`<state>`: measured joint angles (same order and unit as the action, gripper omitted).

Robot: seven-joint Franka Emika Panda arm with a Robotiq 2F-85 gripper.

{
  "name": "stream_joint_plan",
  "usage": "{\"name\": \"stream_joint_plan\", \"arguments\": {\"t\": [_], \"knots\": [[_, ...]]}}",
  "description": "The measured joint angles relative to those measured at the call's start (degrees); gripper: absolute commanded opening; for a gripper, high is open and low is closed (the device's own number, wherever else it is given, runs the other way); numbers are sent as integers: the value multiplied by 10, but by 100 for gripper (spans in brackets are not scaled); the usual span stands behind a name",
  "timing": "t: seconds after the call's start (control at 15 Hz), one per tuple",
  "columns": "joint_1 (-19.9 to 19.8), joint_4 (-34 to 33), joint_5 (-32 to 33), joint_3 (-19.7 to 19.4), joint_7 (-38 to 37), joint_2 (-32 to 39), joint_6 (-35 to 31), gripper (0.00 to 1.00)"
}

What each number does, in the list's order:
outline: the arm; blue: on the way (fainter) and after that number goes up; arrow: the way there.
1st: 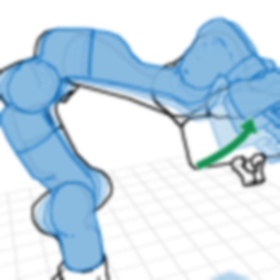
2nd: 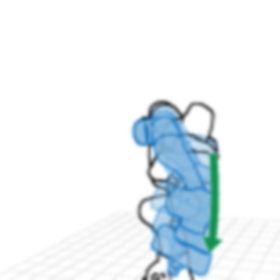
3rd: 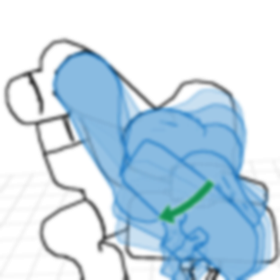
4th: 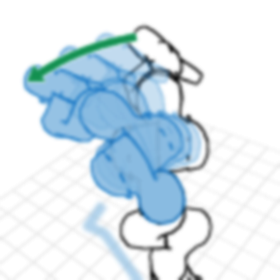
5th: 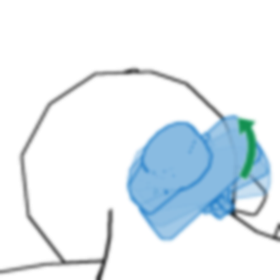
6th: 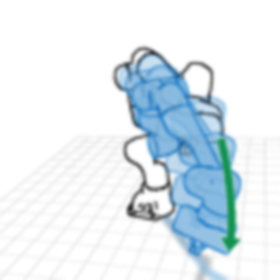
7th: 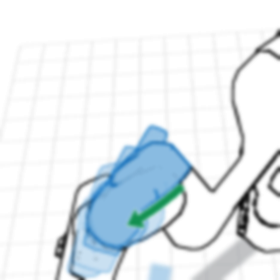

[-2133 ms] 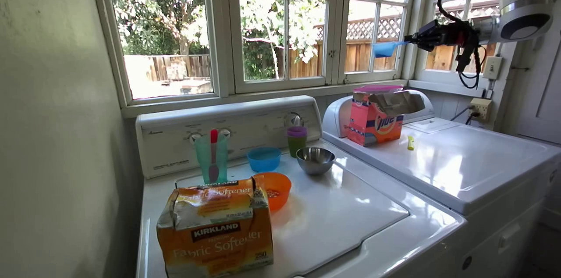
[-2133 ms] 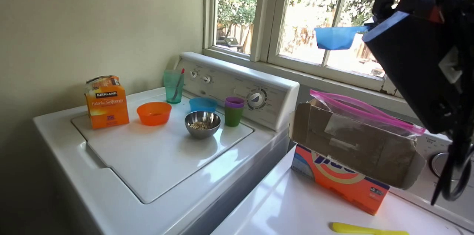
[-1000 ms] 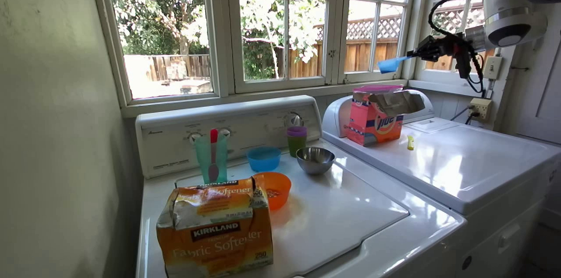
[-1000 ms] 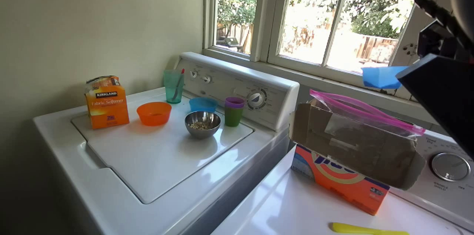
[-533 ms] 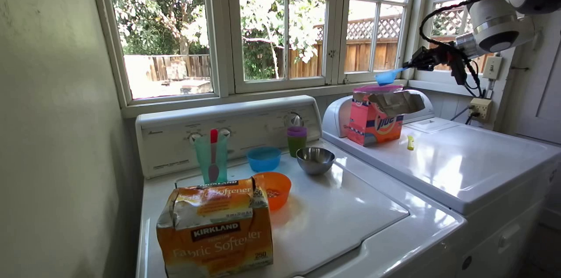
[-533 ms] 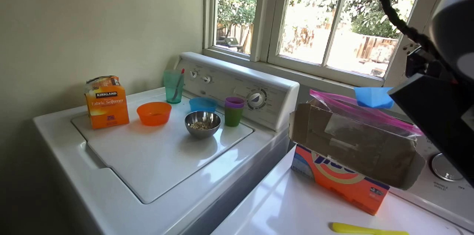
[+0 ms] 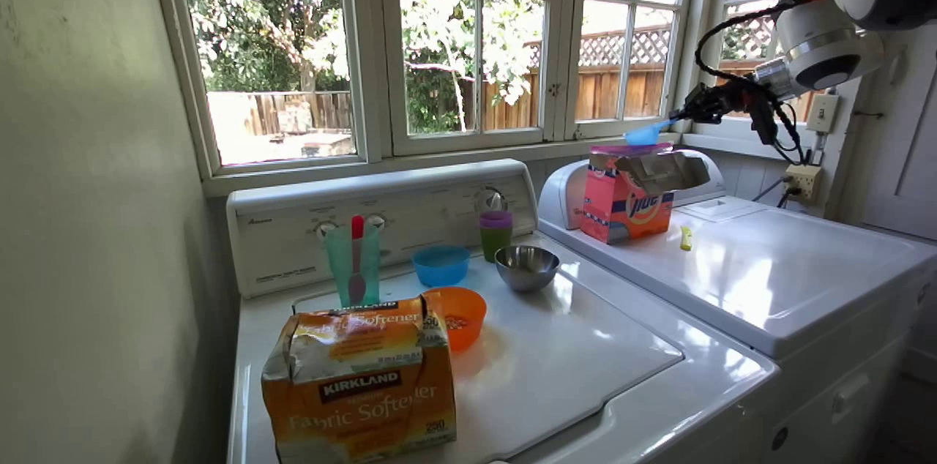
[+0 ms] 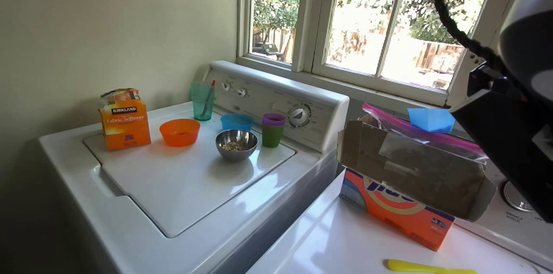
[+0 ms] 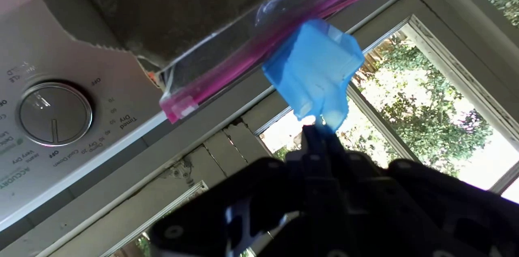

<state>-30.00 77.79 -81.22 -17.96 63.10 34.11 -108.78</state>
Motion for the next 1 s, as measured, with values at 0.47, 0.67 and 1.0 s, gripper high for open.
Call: {"name": "stream_joint_plan", "arguments": {"t": [0.47,0.67,1.0], "knots": [[-15,-19,0,5,-10,-10,0,1],[-20,-18,0,6,-13,-11,1,1],[-22,-13,14,16,-24,-8,10,1]]}}
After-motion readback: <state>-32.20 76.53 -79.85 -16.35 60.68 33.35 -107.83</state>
